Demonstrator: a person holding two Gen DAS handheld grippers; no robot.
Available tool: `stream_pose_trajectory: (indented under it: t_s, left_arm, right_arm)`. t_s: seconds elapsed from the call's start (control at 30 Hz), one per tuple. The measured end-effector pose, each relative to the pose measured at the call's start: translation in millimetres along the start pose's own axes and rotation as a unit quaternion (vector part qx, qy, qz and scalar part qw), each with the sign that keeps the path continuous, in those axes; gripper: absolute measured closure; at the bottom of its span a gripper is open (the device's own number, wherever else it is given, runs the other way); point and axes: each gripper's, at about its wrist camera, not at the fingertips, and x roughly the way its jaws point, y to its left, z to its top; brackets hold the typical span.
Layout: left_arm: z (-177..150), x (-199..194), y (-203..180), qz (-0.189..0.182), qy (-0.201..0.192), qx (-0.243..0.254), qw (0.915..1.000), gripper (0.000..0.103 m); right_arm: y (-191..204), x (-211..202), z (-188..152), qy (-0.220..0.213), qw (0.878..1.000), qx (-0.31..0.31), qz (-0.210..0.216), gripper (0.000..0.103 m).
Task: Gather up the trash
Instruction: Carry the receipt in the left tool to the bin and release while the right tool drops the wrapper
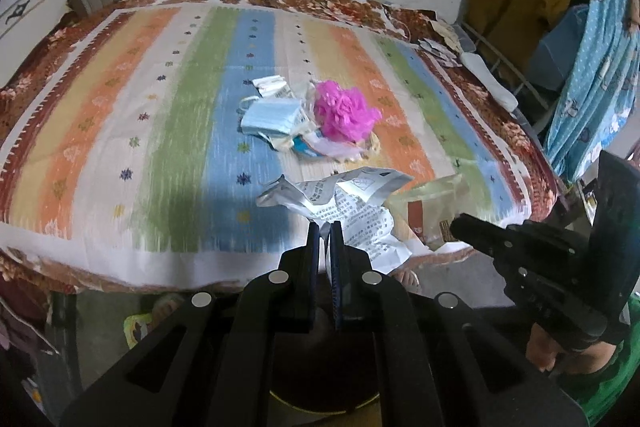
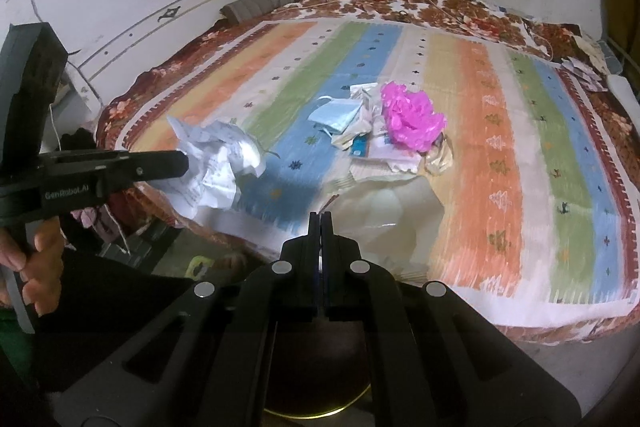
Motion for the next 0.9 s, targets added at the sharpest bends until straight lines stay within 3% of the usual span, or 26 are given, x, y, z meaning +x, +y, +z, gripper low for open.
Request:
stream_pose_trajectory:
  t_s: [0.3,0.6,0.9]
  left_arm:
    - [-28.9,-7.1,0.2,-0.021,0.01,-0.012,0.9997,0.098]
    - [-60.0,0.1,-10.0,0.006,0.033,-0.005,0.9994,0.098]
    - [-84.9,27.0,-14.3,0.039,0.085,-0.01,0.9956,0.098]
  right_arm:
    - [4.3,-10.5,-36.1,0.007,1.0,0.015,0.009,0.103]
    - [13.9,-7.6,-62.4,0.028,0.999,0.023,0.02,0.103]
    - [13.6,21.9,-92.2,0.099,0.993,0.055,0.012,0.103]
